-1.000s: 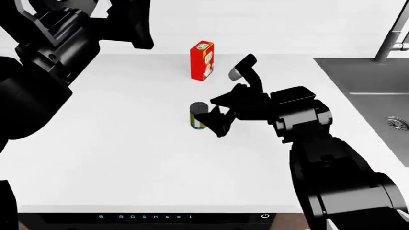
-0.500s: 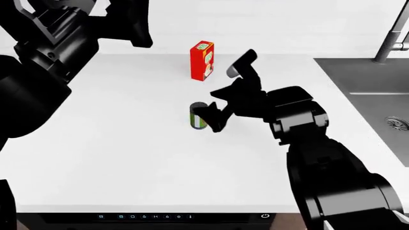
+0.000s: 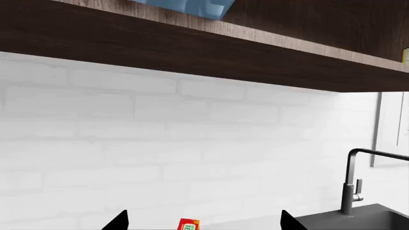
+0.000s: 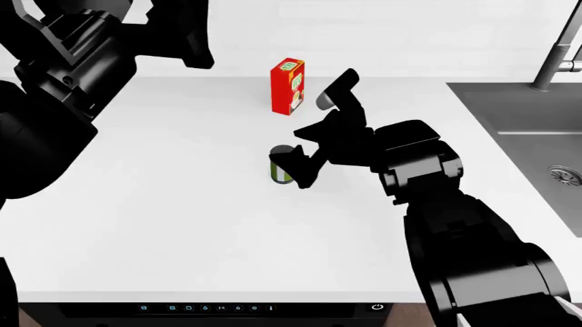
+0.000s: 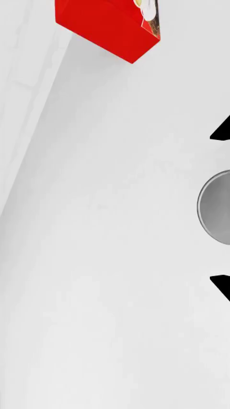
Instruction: Pick the cans from the counter and place them in their designated side in the cabinet.
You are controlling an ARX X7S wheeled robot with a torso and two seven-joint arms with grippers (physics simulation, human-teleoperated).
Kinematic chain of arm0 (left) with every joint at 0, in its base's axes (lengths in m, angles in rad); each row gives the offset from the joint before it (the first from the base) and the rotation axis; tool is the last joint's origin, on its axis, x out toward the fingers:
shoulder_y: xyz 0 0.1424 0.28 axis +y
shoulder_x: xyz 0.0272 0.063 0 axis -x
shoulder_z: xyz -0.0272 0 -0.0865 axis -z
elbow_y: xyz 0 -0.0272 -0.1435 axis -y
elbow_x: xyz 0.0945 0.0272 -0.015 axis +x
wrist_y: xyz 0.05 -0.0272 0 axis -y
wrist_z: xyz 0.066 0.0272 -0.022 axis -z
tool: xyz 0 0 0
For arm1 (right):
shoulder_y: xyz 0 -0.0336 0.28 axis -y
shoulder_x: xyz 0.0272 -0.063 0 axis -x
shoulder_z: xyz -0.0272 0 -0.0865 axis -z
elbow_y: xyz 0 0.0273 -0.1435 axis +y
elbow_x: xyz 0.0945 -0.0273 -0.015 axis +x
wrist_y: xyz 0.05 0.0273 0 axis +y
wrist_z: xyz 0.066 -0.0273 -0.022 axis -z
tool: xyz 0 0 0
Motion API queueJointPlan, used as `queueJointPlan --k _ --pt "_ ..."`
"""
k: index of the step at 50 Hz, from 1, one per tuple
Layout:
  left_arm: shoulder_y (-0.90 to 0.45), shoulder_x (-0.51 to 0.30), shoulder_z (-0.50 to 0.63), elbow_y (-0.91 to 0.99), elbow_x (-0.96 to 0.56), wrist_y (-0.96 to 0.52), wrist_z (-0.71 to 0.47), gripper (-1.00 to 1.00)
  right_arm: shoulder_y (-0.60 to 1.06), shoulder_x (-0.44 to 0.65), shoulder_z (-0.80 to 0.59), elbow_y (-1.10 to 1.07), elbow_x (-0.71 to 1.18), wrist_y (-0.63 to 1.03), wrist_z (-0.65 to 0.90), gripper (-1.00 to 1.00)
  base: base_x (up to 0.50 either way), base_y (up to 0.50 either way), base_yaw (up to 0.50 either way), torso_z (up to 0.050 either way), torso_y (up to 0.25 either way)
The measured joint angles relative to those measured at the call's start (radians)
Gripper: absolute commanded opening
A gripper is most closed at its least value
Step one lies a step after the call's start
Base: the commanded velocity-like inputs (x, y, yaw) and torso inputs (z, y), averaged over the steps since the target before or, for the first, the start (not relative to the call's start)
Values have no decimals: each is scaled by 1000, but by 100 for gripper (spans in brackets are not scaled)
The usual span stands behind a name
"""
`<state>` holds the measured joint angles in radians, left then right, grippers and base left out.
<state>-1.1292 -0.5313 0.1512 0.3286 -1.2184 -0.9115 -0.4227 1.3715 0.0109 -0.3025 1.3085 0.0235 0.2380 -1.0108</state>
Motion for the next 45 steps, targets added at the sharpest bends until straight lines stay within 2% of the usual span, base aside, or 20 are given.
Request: queueJointPlan --k 35,36,45 --pt "2 -8 7 -3 3 13 5 100 -2 -4 -10 0 -2 12 -7 100 0 0 0 0 -63" --pt "2 -8 6 -3 2 14 4 100 -3 -4 -12 0 0 13 -7 -100 0 0 0 0 0" --pt "7 -12 -1 2 -7 16 -3 100 0 -5 -28 -1 14 24 -15 -100 0 0 0 0 0"
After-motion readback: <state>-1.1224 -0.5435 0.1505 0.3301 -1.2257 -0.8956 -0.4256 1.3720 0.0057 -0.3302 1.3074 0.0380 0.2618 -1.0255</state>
